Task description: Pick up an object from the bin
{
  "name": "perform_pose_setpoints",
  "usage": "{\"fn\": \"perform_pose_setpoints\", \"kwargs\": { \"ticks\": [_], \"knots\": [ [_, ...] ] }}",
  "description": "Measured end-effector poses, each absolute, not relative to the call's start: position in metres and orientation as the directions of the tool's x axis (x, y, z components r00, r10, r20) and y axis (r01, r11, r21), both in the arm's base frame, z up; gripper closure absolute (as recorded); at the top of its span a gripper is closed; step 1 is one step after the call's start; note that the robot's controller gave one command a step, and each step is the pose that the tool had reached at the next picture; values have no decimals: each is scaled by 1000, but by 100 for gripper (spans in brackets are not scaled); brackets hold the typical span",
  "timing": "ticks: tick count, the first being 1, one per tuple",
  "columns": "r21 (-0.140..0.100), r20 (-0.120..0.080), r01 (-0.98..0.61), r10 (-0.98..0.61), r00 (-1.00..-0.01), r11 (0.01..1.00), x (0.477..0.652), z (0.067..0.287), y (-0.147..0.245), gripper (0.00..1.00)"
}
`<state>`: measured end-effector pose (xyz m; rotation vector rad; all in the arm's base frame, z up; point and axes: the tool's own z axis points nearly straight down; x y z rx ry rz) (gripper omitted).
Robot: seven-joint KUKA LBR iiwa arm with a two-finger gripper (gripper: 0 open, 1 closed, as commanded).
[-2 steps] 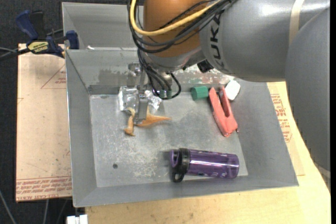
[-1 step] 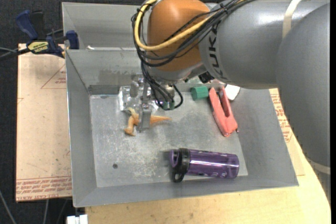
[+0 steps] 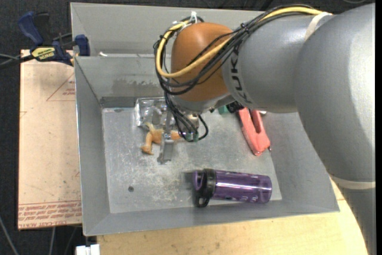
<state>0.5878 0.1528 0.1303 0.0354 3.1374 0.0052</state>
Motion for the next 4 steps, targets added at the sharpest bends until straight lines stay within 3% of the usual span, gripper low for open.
{"fn": "perform_pose_setpoints", "kwargs": {
  "ticks": [1, 2, 3, 4],
  "knots": [
    [4, -9, -202, -202, -979, 979, 561, 74, 146, 100],
    [4, 0, -203, -203, -979, 979, 558, 73, 146, 0],
    [4, -1, -203, -203, -979, 979, 558, 73, 146, 0],
    [7, 10, -162, -162, -987, 987, 597, 89, 140, 0]
  ]
}}
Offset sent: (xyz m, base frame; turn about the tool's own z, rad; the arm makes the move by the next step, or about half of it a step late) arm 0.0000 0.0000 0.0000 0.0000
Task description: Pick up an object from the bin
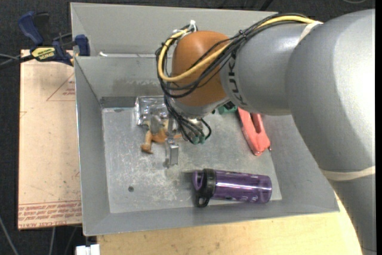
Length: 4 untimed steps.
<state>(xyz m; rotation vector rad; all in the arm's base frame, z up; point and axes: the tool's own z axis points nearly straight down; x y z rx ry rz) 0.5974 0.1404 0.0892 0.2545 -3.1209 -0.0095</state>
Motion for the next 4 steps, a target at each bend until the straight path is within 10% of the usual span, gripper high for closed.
{"fn": "perform_pose_setpoints", "kwargs": {
  "ticks": [1, 2, 4],
  "knots": [
    [6, -4, -139, -139, -990, 990, 625, 107, 97, 100],
    [6, 3, -139, -139, -990, 990, 623, 106, 97, 0],
    [4, -3, -174, -174, -985, 985, 618, 101, 96, 0]
  ]
}}
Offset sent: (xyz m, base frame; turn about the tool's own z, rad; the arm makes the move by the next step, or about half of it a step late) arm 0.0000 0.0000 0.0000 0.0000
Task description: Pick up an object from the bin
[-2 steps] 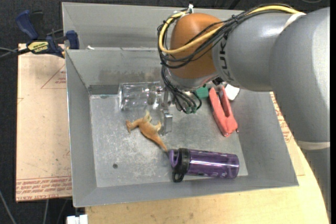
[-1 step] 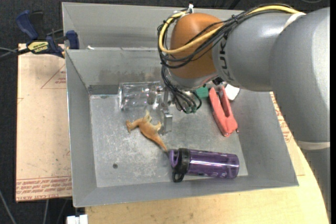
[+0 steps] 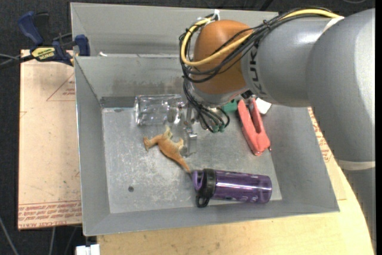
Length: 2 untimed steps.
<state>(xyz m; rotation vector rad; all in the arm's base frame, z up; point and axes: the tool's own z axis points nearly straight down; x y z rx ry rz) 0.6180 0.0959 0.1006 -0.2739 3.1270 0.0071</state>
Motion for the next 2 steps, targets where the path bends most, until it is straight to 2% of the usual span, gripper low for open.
{"fn": "perform_pose_setpoints", "kwargs": {
  "ticks": [1, 2],
  "knots": [
    [5, 2, -345, -345, -939, 939, 613, 83, 103, 0],
    [-5, -48, -386, -386, -921, 922, 624, 89, 126, 100]
  ]
}}
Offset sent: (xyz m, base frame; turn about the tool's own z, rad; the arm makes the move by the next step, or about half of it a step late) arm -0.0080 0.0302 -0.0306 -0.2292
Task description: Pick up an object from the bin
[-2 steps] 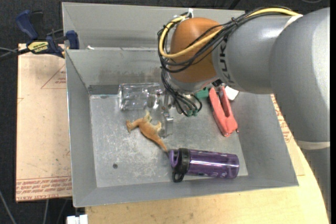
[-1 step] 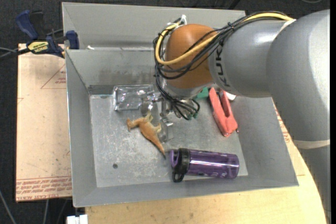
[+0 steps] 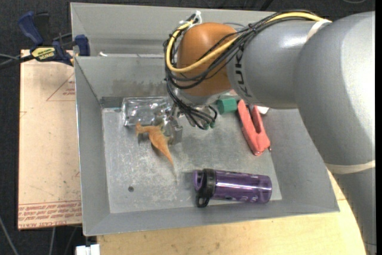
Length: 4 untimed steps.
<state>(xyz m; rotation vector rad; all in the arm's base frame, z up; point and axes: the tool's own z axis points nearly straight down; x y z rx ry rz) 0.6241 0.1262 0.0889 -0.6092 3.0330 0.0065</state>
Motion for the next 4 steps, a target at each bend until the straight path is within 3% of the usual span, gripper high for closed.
{"fn": "perform_pose_setpoints", "kwargs": {
  "ticks": [1, 2, 4],
  "knots": [
    [-5, -48, -386, -385, -922, 923, 624, 89, 126, 100],
    [5, -7, -391, -390, -921, 921, 613, 94, 120, 100],
    [5, -7, -391, -391, -921, 921, 613, 94, 120, 100]
  ]
}}
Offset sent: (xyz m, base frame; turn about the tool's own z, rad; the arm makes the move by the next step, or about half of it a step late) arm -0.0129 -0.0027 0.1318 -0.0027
